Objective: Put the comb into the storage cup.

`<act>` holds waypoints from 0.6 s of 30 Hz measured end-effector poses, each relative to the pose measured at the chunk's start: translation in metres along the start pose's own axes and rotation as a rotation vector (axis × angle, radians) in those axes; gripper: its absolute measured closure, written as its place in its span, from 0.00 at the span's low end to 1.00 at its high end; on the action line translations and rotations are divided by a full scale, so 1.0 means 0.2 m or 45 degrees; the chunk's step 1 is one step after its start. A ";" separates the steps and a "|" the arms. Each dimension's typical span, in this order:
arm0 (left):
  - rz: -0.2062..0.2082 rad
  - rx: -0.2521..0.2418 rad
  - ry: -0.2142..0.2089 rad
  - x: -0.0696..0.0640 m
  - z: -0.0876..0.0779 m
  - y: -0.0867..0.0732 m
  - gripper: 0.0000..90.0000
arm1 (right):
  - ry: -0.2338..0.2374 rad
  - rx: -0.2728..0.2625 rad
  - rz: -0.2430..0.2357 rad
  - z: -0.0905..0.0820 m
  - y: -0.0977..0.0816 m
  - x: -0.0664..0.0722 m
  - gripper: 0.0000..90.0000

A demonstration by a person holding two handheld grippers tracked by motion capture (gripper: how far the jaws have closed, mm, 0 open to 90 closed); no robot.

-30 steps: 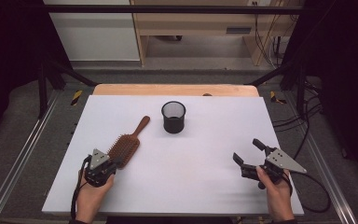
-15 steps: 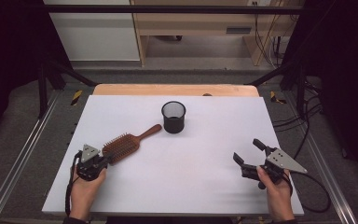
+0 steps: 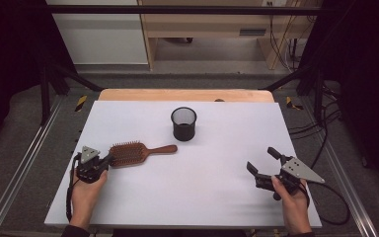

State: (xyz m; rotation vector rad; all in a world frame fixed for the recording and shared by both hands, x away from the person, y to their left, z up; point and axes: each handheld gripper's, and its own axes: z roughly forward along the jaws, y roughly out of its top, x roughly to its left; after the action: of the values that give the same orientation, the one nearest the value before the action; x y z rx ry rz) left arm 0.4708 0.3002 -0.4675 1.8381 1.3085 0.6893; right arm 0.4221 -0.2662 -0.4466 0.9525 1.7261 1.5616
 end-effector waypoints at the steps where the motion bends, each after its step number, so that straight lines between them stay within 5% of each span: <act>1: -0.001 -0.001 0.003 0.01 0.01 0.00 1.00 | 0.000 0.001 -0.002 0.00 0.00 0.00 0.08; 10: -0.014 -0.005 0.009 0.06 0.08 0.05 1.00 | 0.008 0.009 -0.010 0.01 0.00 0.00 0.08; 18: 0.025 0.000 -0.010 0.10 0.14 0.09 1.00 | 0.011 0.018 -0.009 0.01 -0.01 0.01 0.08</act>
State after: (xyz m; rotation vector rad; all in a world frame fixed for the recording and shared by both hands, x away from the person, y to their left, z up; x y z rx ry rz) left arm 0.5085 0.3079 -0.4676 1.8540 1.2870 0.6923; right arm 0.4224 -0.2642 -0.4477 0.9473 1.7466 1.5535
